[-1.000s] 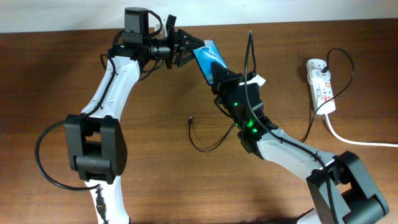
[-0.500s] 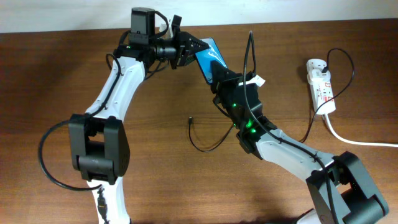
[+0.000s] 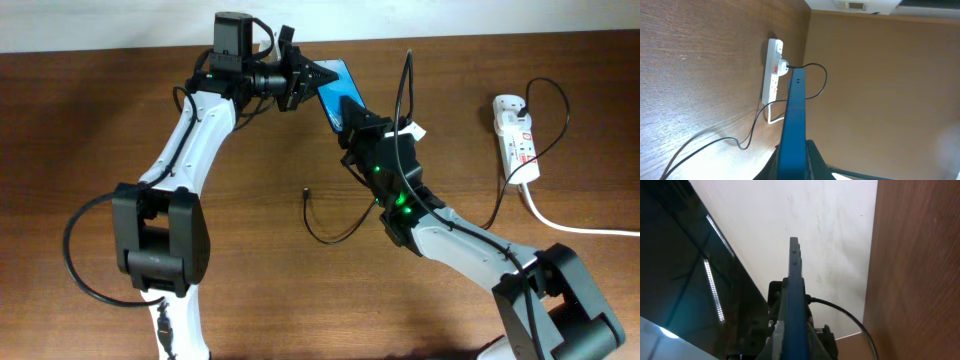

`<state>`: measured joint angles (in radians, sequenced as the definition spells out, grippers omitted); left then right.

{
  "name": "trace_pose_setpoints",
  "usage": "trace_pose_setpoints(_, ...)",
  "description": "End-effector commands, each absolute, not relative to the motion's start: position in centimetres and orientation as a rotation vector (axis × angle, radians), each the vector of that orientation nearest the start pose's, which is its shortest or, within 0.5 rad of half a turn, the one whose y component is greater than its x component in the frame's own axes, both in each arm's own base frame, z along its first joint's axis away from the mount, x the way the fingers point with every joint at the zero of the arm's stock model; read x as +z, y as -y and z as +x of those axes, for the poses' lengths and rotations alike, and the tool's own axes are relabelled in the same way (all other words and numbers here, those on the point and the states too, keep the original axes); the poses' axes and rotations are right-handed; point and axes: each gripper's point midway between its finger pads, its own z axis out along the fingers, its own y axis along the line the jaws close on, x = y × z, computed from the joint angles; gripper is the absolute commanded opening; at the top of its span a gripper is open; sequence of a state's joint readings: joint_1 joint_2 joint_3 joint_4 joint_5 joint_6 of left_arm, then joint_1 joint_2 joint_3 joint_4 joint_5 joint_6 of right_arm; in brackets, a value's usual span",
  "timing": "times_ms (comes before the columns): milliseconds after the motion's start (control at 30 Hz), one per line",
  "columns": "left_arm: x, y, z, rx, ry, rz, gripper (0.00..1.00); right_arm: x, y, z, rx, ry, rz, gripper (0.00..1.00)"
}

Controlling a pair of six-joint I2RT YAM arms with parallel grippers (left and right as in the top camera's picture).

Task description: Plug charger to phone and switch on socket

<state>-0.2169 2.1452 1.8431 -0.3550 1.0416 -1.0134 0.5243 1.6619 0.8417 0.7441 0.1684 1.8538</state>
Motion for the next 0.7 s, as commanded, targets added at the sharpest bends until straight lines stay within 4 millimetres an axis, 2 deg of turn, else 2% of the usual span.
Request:
trace_pose_setpoints(0, 22.8, 27.6, 49.2, -1.774, -2.417, -0.177, 0.00, 23.1, -24.6, 43.8, 1.631, -1.504, 1.197, 0.11)
trace_pose_setpoints(133, 22.8, 27.4, 49.3, -1.772, -2.416, -0.181, 0.00, 23.1, -24.6, 43.8, 1.631, -1.504, 1.198, 0.24)
trace_pose_setpoints(200, 22.8, 27.2, 49.4, -1.766, -2.415, -0.187, 0.00, 23.0, -24.1, 44.0, 1.618, -1.496, 1.207, 0.45)
trace_pose_setpoints(233, 22.7, 27.2, 49.5, -1.758, -2.414, -0.192, 0.00, 23.0, -23.7, 44.3, 1.612, -1.488, 1.213, 0.52)
trace_pose_setpoints(333, 22.5, 27.1, 49.8, -1.737, -2.413, -0.207, 0.00, 22.8, -22.0, 45.1, 1.585, -1.467, 1.233, 0.62)
trace_pose_setpoints(433, 22.4, 26.2, 50.3, -1.712, -2.404, -0.226, 0.00, 20.5, -20.4, 45.6, 1.489, -1.540, 1.284, 0.75)
trace_pose_setpoints(500, 22.3, 25.5, 50.6, -1.708, -2.401, -0.247, 0.00, 18.9, -19.5, 45.7, 1.335, -1.640, 1.188, 0.98)
trace_pose_setpoints(567, 22.2, 24.4, 51.1, -1.700, -2.392, -0.268, 0.00, 18.0, -18.0, 46.0, 1.165, -1.726, 1.034, 0.98)
trace_pose_setpoints(667, 21.9, 22.8, 51.6, -1.677, -2.389, -0.294, 0.00, 18.0, -17.2, 46.4, 1.113, -1.786, 0.888, 0.98)
